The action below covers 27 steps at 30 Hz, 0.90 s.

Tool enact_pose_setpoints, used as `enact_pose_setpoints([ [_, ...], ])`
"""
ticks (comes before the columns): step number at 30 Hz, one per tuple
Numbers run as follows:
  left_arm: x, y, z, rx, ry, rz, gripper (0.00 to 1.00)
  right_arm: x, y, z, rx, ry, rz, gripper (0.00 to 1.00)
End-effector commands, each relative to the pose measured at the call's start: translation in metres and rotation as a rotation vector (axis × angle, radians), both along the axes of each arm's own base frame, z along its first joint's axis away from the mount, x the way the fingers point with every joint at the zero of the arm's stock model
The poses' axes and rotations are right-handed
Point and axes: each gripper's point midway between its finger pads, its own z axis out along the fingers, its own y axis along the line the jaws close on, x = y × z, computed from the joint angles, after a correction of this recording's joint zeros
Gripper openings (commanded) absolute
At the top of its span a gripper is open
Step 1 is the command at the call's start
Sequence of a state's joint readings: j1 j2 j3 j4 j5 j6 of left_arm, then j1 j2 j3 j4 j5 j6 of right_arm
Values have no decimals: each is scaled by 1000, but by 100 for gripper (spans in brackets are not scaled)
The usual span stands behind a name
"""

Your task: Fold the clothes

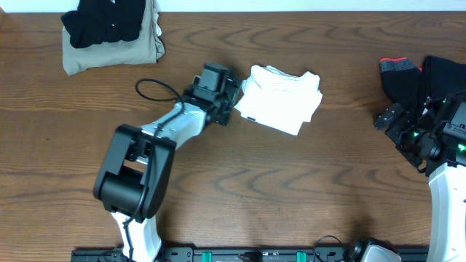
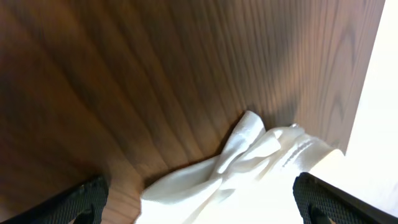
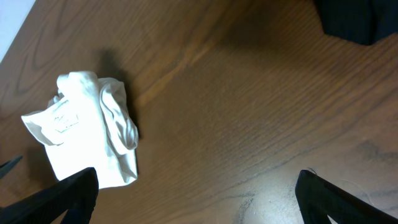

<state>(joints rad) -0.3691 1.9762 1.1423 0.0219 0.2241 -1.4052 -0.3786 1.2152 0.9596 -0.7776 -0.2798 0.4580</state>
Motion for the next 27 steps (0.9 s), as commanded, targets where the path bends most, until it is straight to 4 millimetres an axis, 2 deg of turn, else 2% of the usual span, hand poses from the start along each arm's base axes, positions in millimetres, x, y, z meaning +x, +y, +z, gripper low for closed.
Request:
enact_pose_setpoints([
  [1, -32, 21, -47, 63, 113, -169, 98, 1, -4, 3, -11, -6, -4, 99],
  [3, -34, 36, -48, 72, 143, -145, 98, 1, -4, 3, -11, -6, -4, 99],
  [7, -31, 71, -40, 86, 154, -114, 98, 1, -4, 3, -11, -7, -4, 99],
  [8, -30, 75, -37, 79, 150, -115, 98, 1, -4, 3, -11, -6, -4, 99],
  [12, -30, 75, -31, 36, 132, -162, 98, 1, -4, 3, -11, -6, -4, 99],
  [18, -40, 70, -31, 38, 126, -275, 98, 1, -4, 3, -11, -6, -4, 99],
  [27, -67, 93, -37, 3, 231, -319, 98, 1, -4, 3, -11, -6, -4, 99],
])
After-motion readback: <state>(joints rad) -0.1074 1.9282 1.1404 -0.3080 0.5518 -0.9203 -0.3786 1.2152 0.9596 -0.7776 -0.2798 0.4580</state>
